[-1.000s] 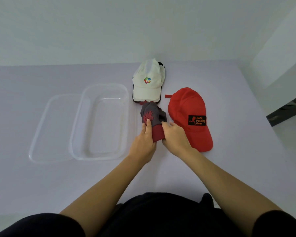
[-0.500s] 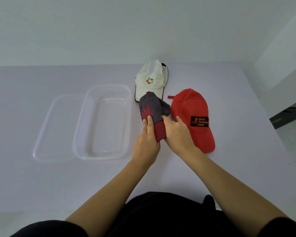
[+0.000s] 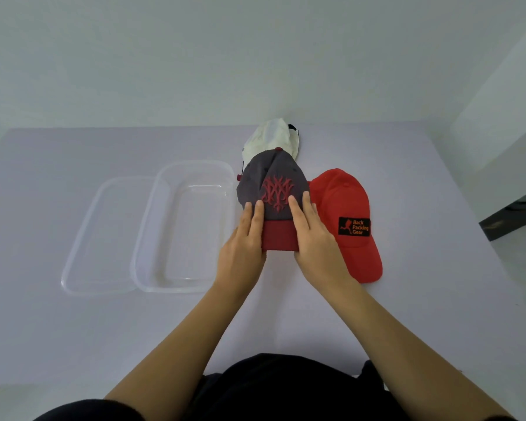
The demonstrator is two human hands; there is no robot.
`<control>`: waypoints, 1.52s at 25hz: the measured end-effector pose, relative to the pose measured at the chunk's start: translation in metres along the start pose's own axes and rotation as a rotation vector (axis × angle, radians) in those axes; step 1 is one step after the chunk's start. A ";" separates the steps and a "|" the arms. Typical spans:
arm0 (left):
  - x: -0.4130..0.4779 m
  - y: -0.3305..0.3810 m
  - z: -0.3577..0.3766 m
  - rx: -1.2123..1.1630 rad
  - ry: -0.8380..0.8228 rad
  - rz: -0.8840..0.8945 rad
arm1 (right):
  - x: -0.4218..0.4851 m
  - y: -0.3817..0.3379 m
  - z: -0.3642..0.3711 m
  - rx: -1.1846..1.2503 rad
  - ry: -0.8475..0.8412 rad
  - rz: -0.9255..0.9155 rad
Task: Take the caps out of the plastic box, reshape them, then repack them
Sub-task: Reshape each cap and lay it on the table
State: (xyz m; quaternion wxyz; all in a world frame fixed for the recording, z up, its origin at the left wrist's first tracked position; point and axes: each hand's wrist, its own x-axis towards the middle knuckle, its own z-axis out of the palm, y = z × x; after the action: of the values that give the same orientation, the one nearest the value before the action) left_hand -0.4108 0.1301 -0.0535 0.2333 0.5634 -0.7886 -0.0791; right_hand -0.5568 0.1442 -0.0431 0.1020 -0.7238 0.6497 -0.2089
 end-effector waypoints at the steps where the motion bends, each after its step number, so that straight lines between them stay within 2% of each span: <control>1: 0.004 -0.003 -0.001 0.003 -0.005 -0.026 | -0.002 0.001 0.001 0.016 0.015 0.014; 3: 0.007 -0.001 -0.001 -0.034 -0.025 -0.073 | -0.006 0.002 0.002 0.068 0.044 0.026; 6: 0.003 0.009 0.001 -0.241 -0.027 -0.157 | -0.009 -0.004 0.000 0.171 0.044 0.050; 9: 0.001 0.002 0.003 -0.375 -0.055 -0.179 | -0.012 -0.006 0.003 0.104 0.071 0.031; 12: 0.003 -0.001 0.002 -0.243 -0.035 -0.174 | -0.013 -0.002 0.006 0.064 0.057 0.019; 15: 0.006 0.002 -0.001 -0.055 -0.088 -0.205 | -0.013 -0.004 0.005 0.082 0.062 0.026; 17: 0.007 0.001 -0.003 -0.036 -0.093 -0.216 | -0.012 -0.007 0.002 0.080 0.064 0.023; 19: 0.006 0.001 -0.004 -0.188 -0.035 -0.220 | -0.010 -0.010 -0.001 0.099 0.060 0.027; 22: 0.006 0.008 -0.005 -0.486 0.011 -0.316 | -0.006 -0.015 -0.003 0.102 0.091 0.021; 24: 0.003 0.007 -0.005 -0.575 0.031 -0.343 | -0.006 -0.015 -0.003 0.079 0.111 -0.036; 27: 0.001 -0.001 -0.005 -0.500 0.085 -0.311 | -0.005 -0.008 -0.008 0.124 0.117 -0.018; 30: 0.005 -0.002 -0.002 -0.373 0.038 -0.264 | -0.001 -0.001 -0.012 0.165 0.116 0.068; 33: 0.004 0.003 -0.005 -0.572 -0.019 -0.143 | -0.001 0.002 -0.007 0.201 0.148 0.039; 35: 0.004 0.006 -0.006 -0.667 -0.017 -0.109 | -0.003 -0.001 -0.003 0.330 0.122 0.071; 38: 0.003 0.007 -0.004 -0.637 -0.016 -0.099 | -0.002 0.000 0.003 0.476 0.123 0.125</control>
State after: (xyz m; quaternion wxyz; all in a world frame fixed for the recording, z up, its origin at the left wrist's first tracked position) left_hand -0.4155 0.1303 -0.0462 0.3876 0.4989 -0.6977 -0.3378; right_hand -0.5554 0.1459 -0.0462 0.2423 -0.6236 0.6309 -0.3929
